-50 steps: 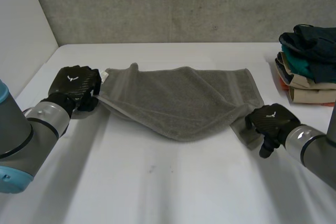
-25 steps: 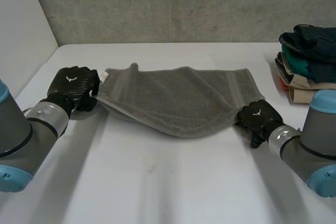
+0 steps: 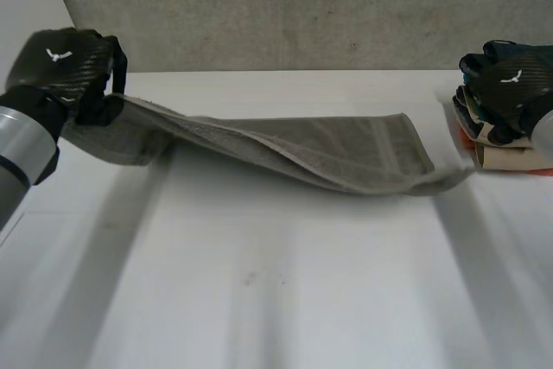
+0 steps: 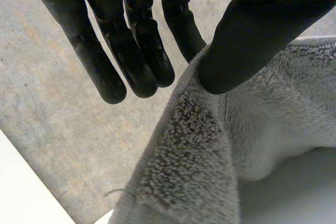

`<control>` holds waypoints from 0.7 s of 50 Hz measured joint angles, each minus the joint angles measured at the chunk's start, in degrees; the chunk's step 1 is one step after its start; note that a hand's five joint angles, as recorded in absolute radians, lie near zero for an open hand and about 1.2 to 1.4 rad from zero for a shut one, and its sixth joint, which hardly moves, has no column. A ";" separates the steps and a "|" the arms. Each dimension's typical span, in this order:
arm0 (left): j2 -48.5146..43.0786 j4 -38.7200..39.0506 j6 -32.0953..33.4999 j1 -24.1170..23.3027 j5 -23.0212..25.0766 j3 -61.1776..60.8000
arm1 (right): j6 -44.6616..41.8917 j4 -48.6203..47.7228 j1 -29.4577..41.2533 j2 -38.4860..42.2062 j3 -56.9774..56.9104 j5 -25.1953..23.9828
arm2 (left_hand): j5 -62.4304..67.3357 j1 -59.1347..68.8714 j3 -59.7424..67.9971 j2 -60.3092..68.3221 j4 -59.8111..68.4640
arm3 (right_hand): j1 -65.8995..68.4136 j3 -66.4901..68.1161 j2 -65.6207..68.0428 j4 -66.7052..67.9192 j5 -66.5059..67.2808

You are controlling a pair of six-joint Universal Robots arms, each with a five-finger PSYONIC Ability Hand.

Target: Fold the laundry.

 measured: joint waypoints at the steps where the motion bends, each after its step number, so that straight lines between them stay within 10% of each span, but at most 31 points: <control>1: 0.87 -0.78 0.01 -0.01 0.08 -0.08 | 0.07 1.62 -0.15 -0.54 -0.33 -0.46 | 0.00 0.00 0.00 0.00 0.00 | -0.85 -1.35 -1.19 -1.65 0.00; 16: -8.86 -1.61 -0.06 -3.08 -0.50 -0.10 | 12.47 -1.82 -0.23 3.89 10.79 -4.09 | 0.00 0.00 0.00 0.00 0.00 | -37.96 -39.23 -39.18 -39.90 -19.74; 35: -13.16 -1.89 -0.42 -5.05 -1.06 9.50 | 17.26 -16.59 3.17 5.06 26.18 -3.67 | 0.00 0.00 0.00 0.00 0.00 | -40.35 -41.54 -41.38 -42.23 -20.42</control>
